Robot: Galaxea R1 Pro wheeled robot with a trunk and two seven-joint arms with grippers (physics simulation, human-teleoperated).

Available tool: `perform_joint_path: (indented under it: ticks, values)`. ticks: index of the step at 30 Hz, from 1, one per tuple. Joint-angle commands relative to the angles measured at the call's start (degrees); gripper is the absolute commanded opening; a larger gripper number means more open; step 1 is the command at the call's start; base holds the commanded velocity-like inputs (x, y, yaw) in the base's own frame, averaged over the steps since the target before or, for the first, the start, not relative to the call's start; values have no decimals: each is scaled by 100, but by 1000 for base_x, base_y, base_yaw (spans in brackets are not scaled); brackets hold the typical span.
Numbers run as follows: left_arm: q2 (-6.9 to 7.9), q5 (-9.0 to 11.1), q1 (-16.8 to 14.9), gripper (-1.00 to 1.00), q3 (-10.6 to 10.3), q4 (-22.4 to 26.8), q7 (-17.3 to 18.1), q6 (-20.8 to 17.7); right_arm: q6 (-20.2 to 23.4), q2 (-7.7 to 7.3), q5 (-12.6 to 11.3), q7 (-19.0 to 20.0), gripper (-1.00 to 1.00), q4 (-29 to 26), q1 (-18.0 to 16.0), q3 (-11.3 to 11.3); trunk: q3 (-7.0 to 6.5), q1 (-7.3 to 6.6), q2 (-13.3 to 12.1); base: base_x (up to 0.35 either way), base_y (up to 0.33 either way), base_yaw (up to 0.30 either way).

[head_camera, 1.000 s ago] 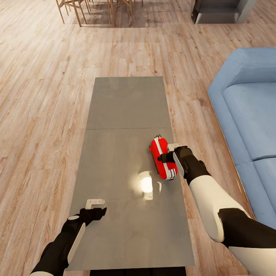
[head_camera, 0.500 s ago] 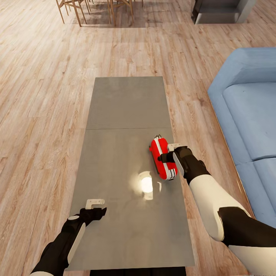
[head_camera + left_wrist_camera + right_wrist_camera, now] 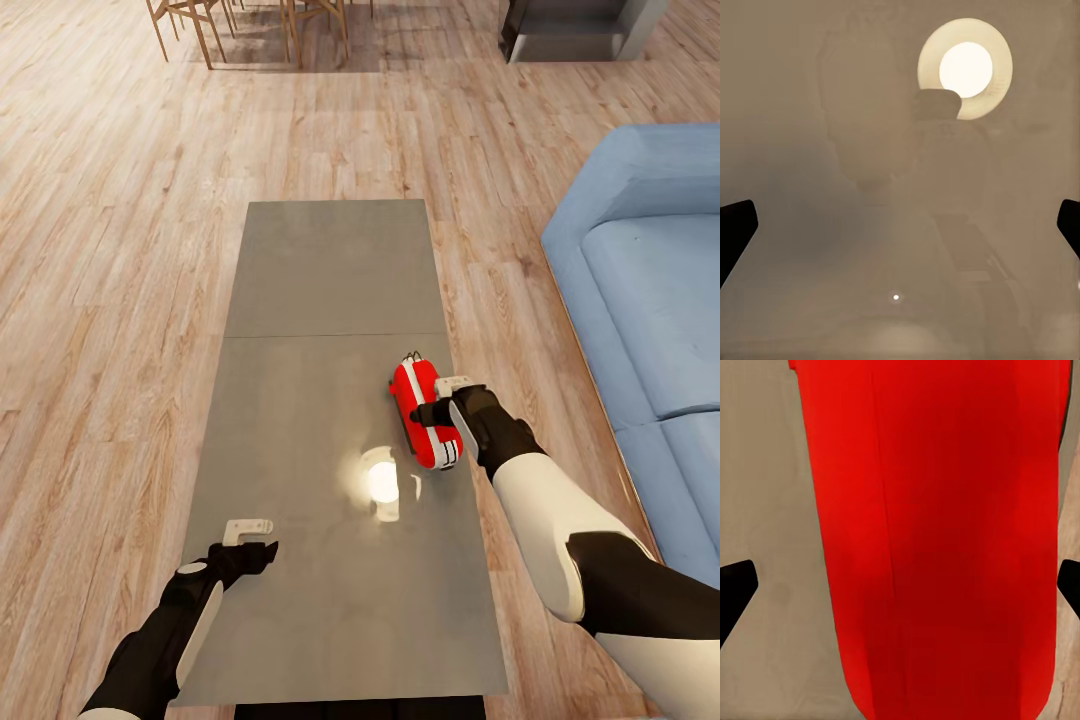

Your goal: Turn on the radio receiver that's on the table in the living room.

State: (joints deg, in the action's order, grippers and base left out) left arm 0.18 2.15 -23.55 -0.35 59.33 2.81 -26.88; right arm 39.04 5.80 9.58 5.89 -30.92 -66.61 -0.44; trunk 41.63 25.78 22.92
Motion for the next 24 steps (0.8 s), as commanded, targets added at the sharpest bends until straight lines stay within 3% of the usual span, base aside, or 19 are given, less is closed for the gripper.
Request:
perform_joint_path:
  ticks: [1, 22, 23, 24]
  values:
    - [0, 1, 0, 100, 0, 0, 0, 0, -2, 0, 0, 0, 100, 2, 0, 0, 0, 0, 0, 0, 0, 0]
    - [0, 4, 0, 100, 0, 0, 0, 1, -17, -84, -6, -33, 100, 15, -1, 6, 0, 0, 0, 0, 0, 0]
    - [0, 4, 0, 100, 0, 0, 0, 1, -18, -100, -5, -34, -100, 15, -1, 5, 0, 0, 0, 0, 0, 0]
    - [0, 4, 0, 100, 0, 0, 0, 2, -18, -106, -6, -34, -100, 16, -1, 6, 0, 0, 0, 0, 0, 0]
